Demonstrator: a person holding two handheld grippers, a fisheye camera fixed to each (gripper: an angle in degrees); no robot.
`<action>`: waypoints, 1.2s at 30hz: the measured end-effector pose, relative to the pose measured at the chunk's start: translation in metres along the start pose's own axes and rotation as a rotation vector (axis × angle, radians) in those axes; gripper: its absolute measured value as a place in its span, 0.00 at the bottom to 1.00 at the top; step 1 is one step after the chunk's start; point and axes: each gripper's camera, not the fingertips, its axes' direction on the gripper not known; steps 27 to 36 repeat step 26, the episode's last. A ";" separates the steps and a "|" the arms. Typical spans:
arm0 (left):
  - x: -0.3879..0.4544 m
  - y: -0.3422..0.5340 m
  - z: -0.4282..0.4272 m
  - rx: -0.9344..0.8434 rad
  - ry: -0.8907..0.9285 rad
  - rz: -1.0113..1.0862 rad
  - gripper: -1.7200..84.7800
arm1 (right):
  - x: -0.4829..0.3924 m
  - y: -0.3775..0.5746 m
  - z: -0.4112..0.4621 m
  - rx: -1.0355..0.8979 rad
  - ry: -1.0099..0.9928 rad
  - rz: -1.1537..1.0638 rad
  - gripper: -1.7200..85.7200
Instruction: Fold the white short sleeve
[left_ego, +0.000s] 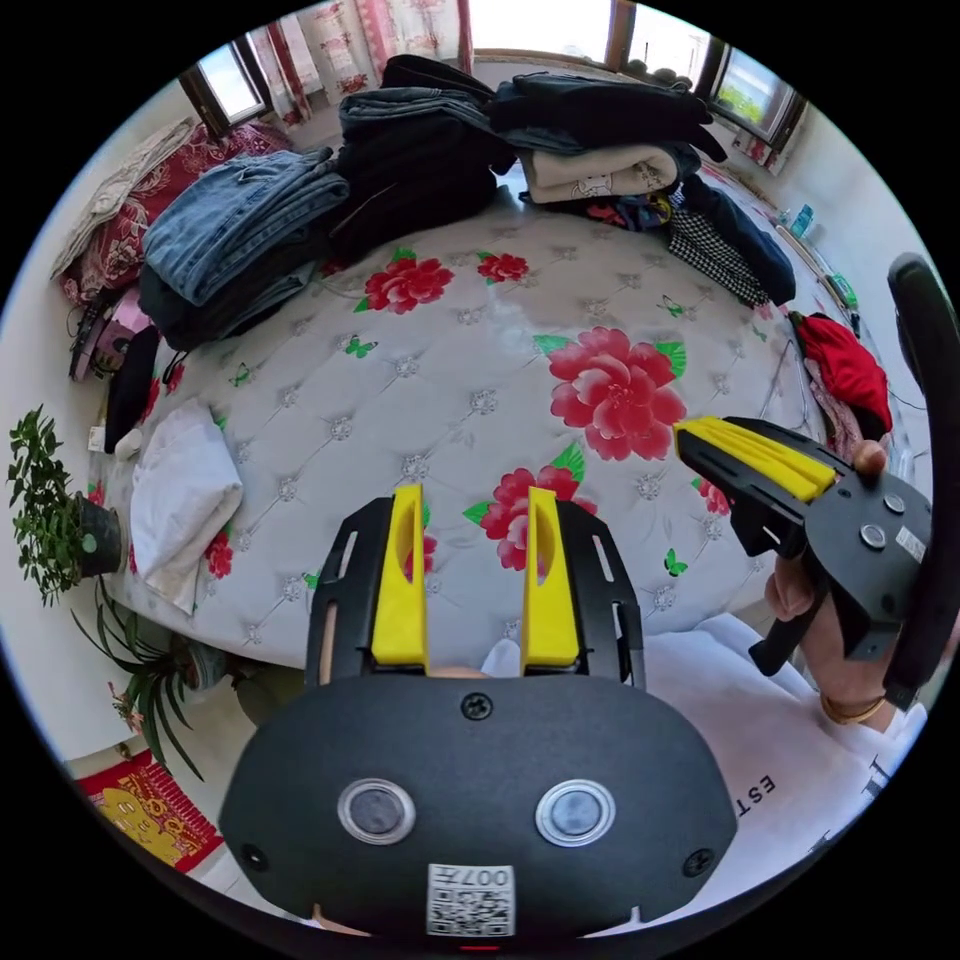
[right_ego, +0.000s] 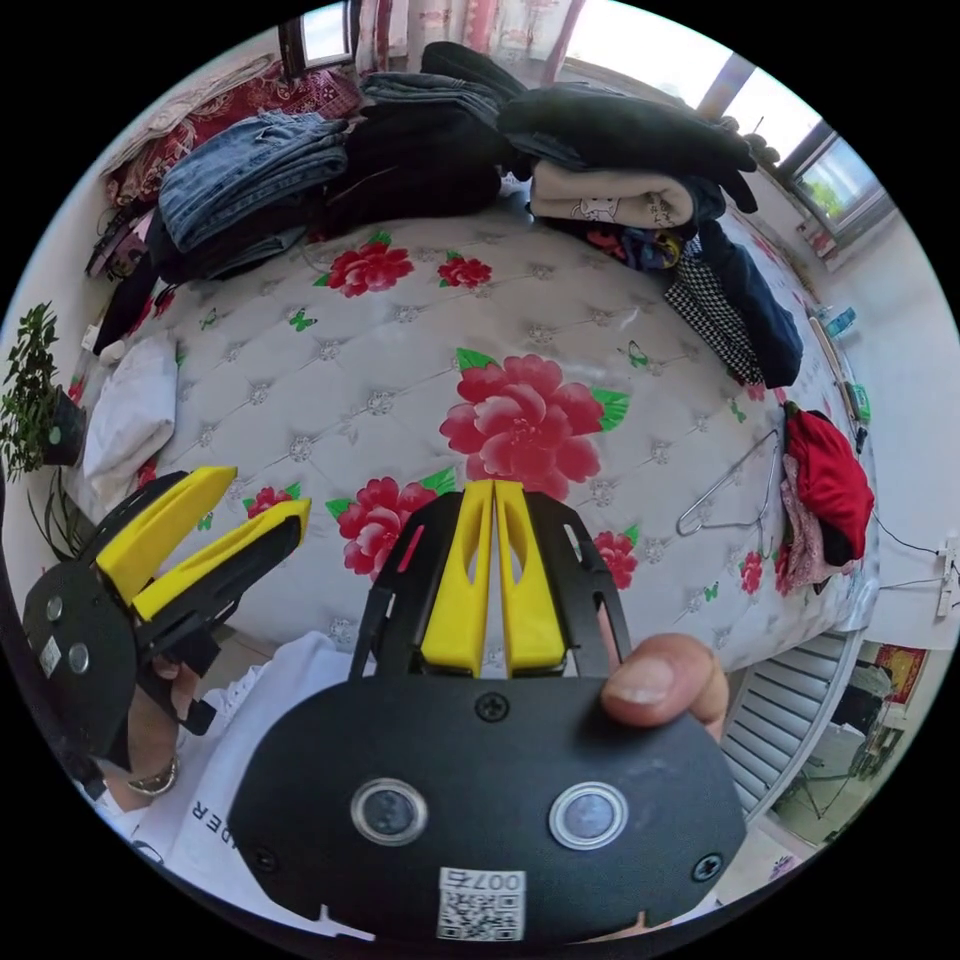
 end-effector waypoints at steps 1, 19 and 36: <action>0.002 0.000 0.001 0.001 0.006 0.004 0.18 | 0.002 0.001 0.000 -0.002 -0.010 0.000 0.02; 0.001 0.017 0.021 0.057 -0.003 0.038 0.27 | 0.026 0.013 0.009 0.020 -0.022 -0.017 0.02; -0.029 0.022 0.020 0.026 0.004 -0.119 0.22 | 0.044 0.006 0.013 -0.046 0.001 0.030 0.02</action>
